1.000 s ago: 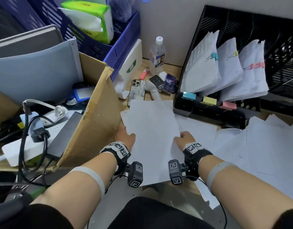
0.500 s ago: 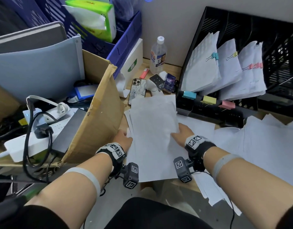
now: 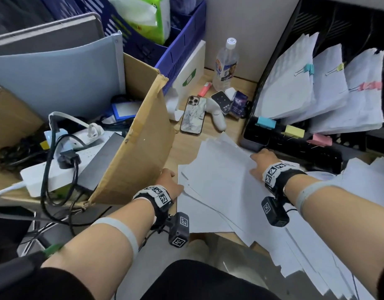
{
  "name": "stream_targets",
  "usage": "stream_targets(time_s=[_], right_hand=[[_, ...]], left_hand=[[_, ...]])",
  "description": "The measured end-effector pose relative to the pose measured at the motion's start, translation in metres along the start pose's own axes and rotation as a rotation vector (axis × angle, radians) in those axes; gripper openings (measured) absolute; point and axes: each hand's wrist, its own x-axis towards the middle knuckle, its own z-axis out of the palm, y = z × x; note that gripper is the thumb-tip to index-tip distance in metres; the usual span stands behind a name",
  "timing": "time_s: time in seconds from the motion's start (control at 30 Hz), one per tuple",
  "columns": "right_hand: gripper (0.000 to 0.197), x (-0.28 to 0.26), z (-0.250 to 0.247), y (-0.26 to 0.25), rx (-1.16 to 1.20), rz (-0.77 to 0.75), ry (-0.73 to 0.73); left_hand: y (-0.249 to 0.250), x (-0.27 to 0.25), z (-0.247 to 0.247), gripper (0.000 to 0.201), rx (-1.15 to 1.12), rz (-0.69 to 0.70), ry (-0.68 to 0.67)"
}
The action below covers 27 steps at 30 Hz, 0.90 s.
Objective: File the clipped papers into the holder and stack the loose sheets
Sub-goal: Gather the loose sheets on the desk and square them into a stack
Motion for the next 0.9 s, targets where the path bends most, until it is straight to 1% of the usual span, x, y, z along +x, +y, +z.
stream_targets(time_s=[0.03, 0.1, 0.17, 0.2, 0.27, 0.33, 0.37, 0.5, 0.57, 0.67, 0.7, 0.73, 0.8, 0.83, 0.87, 0.9], right_hand=[[0.051, 0.001, 0.004, -0.001, 0.024, -0.001, 0.010], [0.047, 0.001, 0.010, -0.001, 0.036, -0.016, 0.046], [0.045, 0.001, 0.016, 0.004, 0.010, -0.041, 0.076], [0.045, 0.000, 0.018, 0.006, -0.013, -0.054, 0.089], [0.044, -0.001, 0.018, 0.010, -0.069, -0.081, 0.113], [0.044, -0.003, 0.015, 0.011, -0.101, -0.104, 0.124], [0.044, -0.004, 0.015, 0.010, -0.100, -0.125, 0.122], [0.045, -0.007, 0.024, 0.002, -0.034, -0.249, 0.121], [0.044, -0.008, 0.028, -0.003, 0.000, -0.277, 0.125], [0.038, -0.008, 0.032, -0.005, 0.005, -0.330, 0.132], [0.034, -0.007, 0.032, -0.005, 0.008, -0.355, 0.141], [0.033, -0.007, 0.033, -0.005, 0.018, -0.374, 0.146], [0.041, -0.006, 0.036, -0.004, 0.059, -0.386, 0.154], [0.045, -0.006, 0.037, -0.004, 0.089, -0.388, 0.163], [0.048, -0.006, 0.039, -0.006, 0.113, -0.396, 0.171], [0.050, -0.006, 0.042, -0.008, 0.125, -0.416, 0.177]], left_hand=[[0.000, -0.001, 0.001, 0.046, -0.026, -0.001, -0.002], [-0.002, -0.001, 0.004, 0.031, -0.059, 0.030, 0.005], [-0.003, -0.003, 0.006, 0.014, -0.052, 0.082, 0.000], [-0.002, -0.004, 0.006, 0.011, -0.046, 0.103, 0.007], [-0.002, -0.005, 0.006, 0.018, -0.039, 0.107, 0.011], [-0.002, -0.003, 0.005, 0.016, -0.051, 0.094, 0.018], [-0.002, 0.000, 0.005, 0.015, -0.064, 0.087, 0.026], [0.001, 0.007, 0.004, 0.024, -0.160, 0.064, 0.082], [0.004, 0.009, 0.003, 0.023, -0.202, 0.057, 0.115], [0.009, 0.013, 0.000, 0.025, -0.284, -0.002, 0.122], [0.011, 0.015, -0.001, 0.026, -0.321, -0.042, 0.102], [0.013, 0.016, -0.001, 0.031, -0.373, -0.064, 0.072], [0.015, 0.018, 0.001, 0.050, -0.418, -0.102, 0.006], [0.019, 0.014, 0.000, 0.057, -0.357, -0.089, -0.049], [0.022, 0.009, 0.000, 0.055, -0.283, -0.065, -0.078], [0.021, 0.008, 0.003, 0.047, -0.215, -0.039, -0.080]])
